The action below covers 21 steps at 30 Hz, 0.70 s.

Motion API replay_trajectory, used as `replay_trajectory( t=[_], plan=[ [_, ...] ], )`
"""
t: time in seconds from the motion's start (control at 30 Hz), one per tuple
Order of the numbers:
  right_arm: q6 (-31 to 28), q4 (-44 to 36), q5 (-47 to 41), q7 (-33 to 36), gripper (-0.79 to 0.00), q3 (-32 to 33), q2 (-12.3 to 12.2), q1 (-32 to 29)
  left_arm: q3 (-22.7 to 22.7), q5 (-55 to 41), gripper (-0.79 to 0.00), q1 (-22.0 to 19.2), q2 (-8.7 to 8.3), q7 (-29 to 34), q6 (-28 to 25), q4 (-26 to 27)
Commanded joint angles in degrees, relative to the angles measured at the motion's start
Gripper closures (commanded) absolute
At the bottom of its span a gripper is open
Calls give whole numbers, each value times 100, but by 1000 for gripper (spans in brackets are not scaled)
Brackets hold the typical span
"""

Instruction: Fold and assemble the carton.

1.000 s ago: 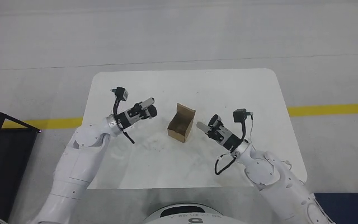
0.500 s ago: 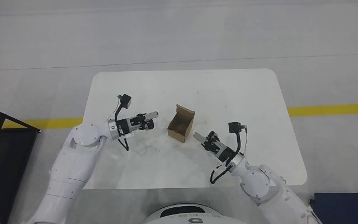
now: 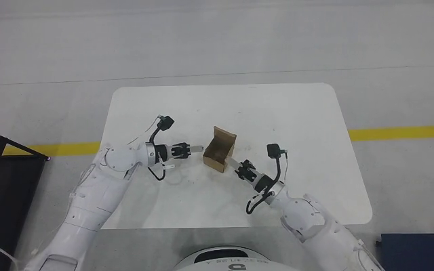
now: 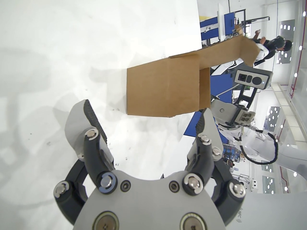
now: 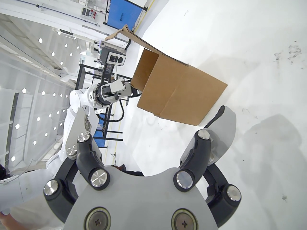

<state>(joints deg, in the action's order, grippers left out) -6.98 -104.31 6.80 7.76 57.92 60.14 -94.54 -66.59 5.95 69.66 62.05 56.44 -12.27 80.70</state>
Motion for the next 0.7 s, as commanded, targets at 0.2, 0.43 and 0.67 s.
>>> replay_trajectory(
  t=[0.2,0.43,0.67],
  plan=[
    [-113,292,-114,14,-773,-226,109,221,239,-109,-634,-221,54,-34,50,-206],
    [-145,462,-153,8,-770,-336,189,375,547,-164,-600,-501,129,31,-41,-509],
    [-161,549,-188,25,-785,-375,246,449,821,-267,-249,-734,210,60,-81,-700]
  ],
)
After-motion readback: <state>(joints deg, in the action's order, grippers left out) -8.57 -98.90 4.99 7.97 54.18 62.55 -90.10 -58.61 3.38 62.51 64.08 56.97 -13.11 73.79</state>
